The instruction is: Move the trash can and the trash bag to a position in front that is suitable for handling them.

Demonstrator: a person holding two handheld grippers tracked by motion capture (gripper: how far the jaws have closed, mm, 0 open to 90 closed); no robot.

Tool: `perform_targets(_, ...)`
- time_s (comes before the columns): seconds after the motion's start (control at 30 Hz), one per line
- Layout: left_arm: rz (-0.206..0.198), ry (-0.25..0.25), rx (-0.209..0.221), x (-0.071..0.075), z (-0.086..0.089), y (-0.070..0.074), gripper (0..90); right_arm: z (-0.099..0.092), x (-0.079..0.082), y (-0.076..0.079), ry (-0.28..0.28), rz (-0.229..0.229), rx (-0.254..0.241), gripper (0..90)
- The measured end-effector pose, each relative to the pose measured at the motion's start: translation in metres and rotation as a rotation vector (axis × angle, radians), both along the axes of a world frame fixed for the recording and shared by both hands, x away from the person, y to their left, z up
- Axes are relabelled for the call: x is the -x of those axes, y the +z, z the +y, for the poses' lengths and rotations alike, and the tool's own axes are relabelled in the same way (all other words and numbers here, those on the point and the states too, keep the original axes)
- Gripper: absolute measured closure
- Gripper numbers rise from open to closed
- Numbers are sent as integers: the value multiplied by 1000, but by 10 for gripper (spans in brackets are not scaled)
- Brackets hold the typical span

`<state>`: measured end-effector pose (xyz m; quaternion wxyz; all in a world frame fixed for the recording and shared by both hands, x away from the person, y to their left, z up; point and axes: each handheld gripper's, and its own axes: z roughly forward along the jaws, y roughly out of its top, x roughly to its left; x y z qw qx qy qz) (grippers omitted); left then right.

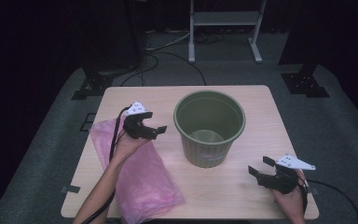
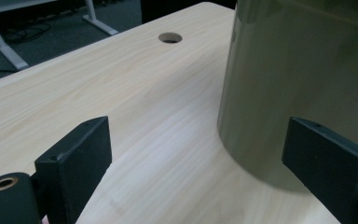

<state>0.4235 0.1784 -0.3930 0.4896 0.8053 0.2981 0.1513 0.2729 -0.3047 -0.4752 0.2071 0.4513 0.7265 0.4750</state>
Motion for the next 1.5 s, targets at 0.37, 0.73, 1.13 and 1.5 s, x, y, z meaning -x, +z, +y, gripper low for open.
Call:
perform_targets(0.37,44,-48,-90,33,67,-10,70,8,0,-2,43,10,9,222)
perform_targets(0.73,92,-91,-125,47,92,-33,70,15,-2,-3,70,25,17,224)
perform_targets(1.13,124,-131,-185,53,95,-52,70,18,0,-2,93,18,30,225)
perform_targets(1.5,142,-170,-228,55,93,-58,108,19,1,-3,106,16,37,225)
